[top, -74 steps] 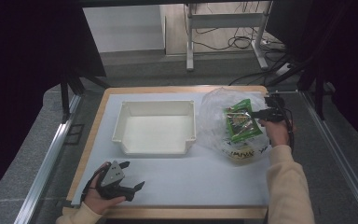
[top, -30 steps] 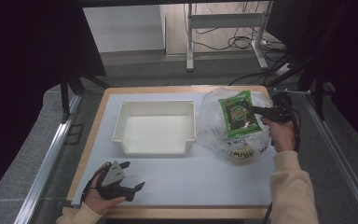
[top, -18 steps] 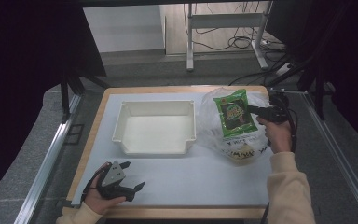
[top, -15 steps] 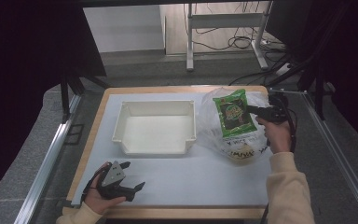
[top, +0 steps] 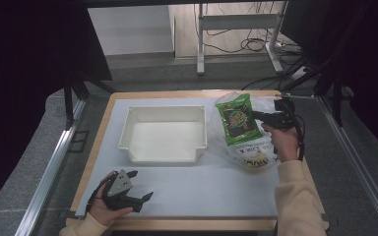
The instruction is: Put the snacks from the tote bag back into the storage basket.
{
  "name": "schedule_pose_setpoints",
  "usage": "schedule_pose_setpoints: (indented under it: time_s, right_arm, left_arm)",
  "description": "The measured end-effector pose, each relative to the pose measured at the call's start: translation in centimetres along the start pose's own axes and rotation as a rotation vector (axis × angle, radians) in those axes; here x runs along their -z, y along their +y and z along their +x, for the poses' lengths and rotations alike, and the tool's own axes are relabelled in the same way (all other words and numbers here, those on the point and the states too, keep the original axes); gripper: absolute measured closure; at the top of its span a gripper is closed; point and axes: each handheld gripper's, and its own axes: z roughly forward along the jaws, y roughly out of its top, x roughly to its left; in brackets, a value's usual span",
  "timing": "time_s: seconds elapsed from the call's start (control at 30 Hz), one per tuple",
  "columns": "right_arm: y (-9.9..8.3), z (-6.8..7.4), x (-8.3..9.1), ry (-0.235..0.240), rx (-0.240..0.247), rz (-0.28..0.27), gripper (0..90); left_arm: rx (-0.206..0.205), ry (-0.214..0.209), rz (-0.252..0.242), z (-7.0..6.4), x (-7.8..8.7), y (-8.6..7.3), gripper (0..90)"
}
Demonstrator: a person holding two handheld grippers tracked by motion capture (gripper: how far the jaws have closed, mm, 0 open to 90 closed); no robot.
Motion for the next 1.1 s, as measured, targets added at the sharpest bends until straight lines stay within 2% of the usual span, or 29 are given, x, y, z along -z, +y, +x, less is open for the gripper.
schedule_pose_setpoints:
  time_s: [1.1]
  right_arm:
    - [0.1, 3.6, -2.3, 0.081, 0.027, -0.014, 90.0]
  left_arm:
    - [-0.002, 0.005, -0.002, -0.1, 0.0, 0.0, 10.9]
